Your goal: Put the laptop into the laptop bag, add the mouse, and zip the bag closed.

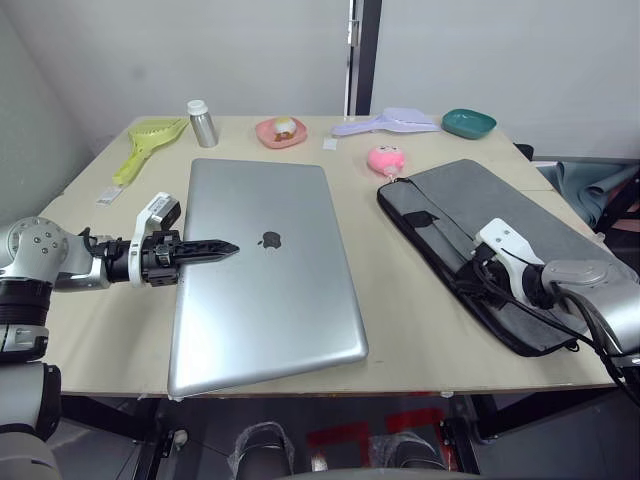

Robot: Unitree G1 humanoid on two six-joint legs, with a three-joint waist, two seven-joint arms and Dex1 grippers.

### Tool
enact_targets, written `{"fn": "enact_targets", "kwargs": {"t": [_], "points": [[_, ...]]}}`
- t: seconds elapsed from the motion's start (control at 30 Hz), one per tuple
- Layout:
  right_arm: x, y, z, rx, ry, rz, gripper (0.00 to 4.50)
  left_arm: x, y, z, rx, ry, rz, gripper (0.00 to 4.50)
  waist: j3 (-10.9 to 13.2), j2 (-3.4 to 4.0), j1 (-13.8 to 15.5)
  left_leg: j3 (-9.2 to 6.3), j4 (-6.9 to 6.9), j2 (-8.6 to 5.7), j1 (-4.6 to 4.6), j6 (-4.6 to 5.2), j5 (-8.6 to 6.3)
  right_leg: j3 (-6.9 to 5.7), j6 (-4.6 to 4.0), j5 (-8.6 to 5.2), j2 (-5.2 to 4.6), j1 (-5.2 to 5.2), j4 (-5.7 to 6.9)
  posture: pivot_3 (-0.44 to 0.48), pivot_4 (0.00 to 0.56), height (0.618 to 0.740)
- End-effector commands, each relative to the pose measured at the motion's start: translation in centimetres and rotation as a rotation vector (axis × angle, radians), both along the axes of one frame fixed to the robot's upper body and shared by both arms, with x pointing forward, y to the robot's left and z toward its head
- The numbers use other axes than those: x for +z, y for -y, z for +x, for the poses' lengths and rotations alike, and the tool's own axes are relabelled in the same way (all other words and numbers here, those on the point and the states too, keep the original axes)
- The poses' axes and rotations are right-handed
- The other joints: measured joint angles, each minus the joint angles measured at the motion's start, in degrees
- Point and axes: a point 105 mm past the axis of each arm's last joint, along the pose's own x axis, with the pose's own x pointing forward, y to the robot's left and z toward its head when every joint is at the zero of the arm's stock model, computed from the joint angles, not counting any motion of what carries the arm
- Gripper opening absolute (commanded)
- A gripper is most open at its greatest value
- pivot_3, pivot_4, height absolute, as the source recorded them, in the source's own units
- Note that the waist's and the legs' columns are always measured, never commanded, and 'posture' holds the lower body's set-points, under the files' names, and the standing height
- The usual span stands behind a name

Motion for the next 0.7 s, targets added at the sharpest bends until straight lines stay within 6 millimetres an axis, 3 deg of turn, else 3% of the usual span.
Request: {"fn": "enact_targets", "kwargs": {"t": [0.03, 0.27, 0.5, 0.7], "points": [[1.1, -0.4, 0.1, 0.031, 0.038, 0.022, 2.33, 3.0, 0.4, -0.1, -0.033, 0.112, -0.084, 0.34, 0.0, 0.00, 0.0, 0.00, 0.00, 0.00, 0.03, 0.00, 0.00, 0.01, 0.00, 0.00, 0.00, 0.01, 0.02, 0.000, 0.150, 0.740], [2.7, -2.0, -0.2, 0.073, 0.048, 0.142, 0.03, 2.8, 1.5, 0.3, -0.057, 0.116, -0.096, 0.34, 0.0, 0.00, -0.1, 0.01, 0.05, 0.00, 0.04, 0.01, 0.00, 0.02, 0.00, 0.00, 0.01, 0.01, 0.08, 0.000, 0.150, 0.740], [3.5, -2.2, -0.2, 0.053, 0.041, 0.229, 0.03, 2.3, 2.3, 0.7, -0.066, 0.104, -0.109, 0.34, 0.0, 0.00, 0.0, 0.00, 0.05, 0.00, 0.01, 0.00, 0.00, 0.01, 0.00, 0.00, 0.01, 0.01, 0.05, 0.000, 0.150, 0.740], [7.3, -3.4, 1.1, 0.037, 0.132, 0.393, 0.03, 2.1, 3.0, 1.7, -0.045, 0.091, -0.128, 0.34, 0.0, 0.00, 0.1, 0.01, 0.13, 0.00, 0.03, 0.01, 0.00, 0.04, -0.01, 0.01, 0.01, 0.00, 0.16, 0.000, 0.150, 0.740]]}}
